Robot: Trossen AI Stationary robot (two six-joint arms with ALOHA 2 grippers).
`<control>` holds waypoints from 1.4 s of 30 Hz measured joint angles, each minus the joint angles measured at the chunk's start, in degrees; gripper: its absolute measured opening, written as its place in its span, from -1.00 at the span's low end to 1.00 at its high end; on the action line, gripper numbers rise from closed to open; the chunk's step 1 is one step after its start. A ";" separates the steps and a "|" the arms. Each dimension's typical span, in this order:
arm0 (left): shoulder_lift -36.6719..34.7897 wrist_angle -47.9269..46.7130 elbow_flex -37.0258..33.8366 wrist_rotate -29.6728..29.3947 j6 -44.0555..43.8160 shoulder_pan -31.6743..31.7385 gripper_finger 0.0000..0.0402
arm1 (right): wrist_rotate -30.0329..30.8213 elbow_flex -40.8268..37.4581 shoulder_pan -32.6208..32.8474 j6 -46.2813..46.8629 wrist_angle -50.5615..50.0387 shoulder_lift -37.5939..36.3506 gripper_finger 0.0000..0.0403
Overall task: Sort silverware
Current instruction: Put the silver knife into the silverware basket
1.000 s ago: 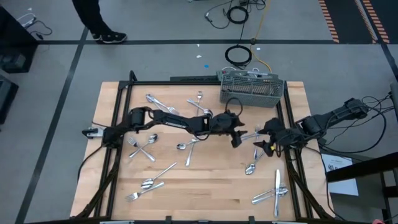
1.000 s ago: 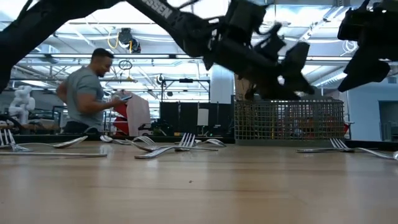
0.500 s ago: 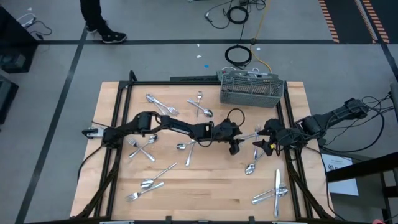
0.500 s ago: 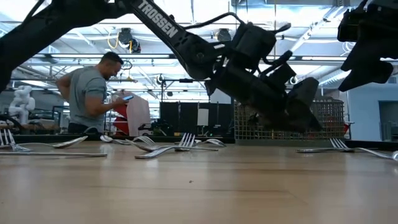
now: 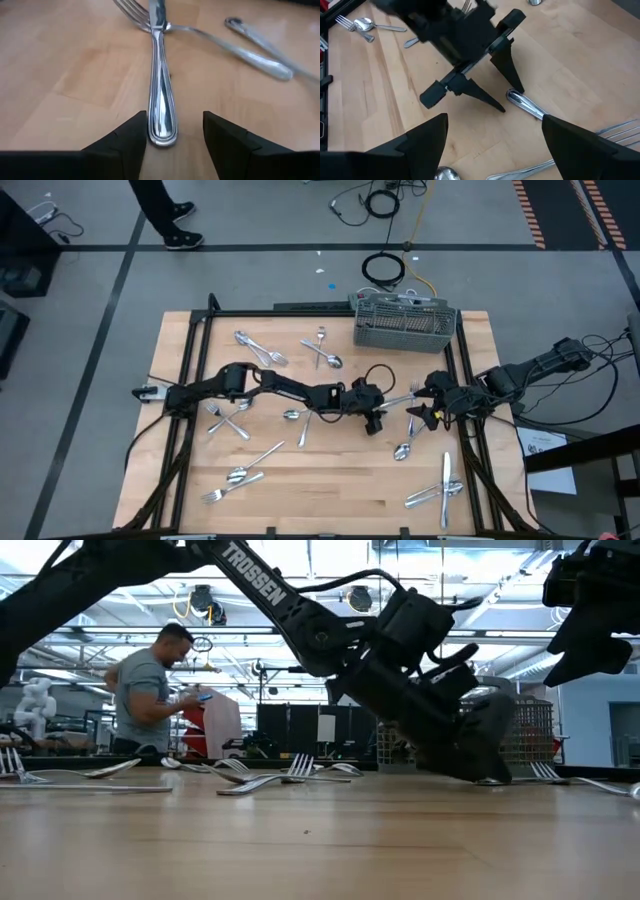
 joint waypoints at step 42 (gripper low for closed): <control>-0.57 -19.47 0.57 5.94 -3.98 0.11 -0.56 | 1.51 0.00 0.00 0.06 2.27 0.05 0.55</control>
